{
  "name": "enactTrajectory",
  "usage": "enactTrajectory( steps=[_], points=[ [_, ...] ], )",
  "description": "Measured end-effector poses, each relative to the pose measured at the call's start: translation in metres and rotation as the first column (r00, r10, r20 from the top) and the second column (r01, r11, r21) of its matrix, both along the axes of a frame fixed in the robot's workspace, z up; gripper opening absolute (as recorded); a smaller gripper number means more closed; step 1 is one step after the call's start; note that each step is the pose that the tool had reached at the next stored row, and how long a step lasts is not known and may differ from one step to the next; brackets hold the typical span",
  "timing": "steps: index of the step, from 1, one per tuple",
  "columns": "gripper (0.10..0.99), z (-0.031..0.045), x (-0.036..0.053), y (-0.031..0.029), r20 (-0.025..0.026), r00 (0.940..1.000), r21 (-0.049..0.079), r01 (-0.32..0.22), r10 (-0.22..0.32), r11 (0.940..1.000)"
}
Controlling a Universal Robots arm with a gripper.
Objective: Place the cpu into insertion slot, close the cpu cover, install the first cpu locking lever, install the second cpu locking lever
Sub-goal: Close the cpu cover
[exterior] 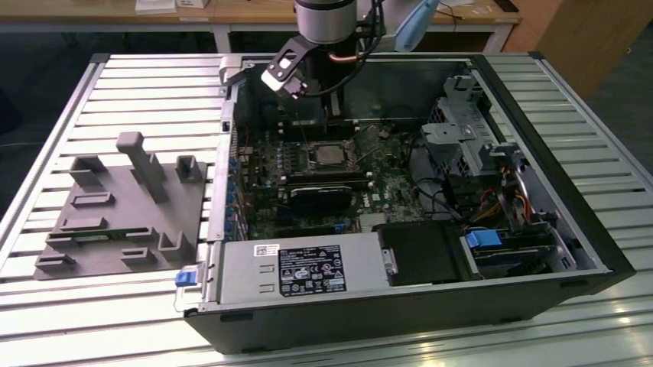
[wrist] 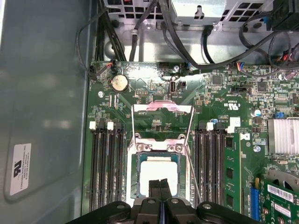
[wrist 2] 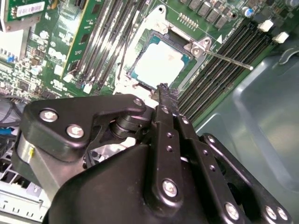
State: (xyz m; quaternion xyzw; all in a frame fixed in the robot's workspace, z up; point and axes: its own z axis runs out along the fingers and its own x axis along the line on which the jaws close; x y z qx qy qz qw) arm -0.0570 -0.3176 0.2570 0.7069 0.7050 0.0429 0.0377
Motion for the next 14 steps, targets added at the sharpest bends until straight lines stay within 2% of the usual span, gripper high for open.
enactTrajectory(
  steps=[6, 11, 14],
  points=[
    [0.102, 0.0075, 0.0000, 0.0000, 0.0003, 1.0000, 0.000, 0.000, 0.000, 1.0000],
    [0.102, 0.0076, 0.0007, 0.0001, 0.0003, 1.0000, 0.000, 0.000, 0.000, 1.0000],
    [0.102, 0.0075, 0.0068, 0.0001, -0.0013, 1.0000, 0.000, 0.000, 0.000, 1.0000]
  ],
)
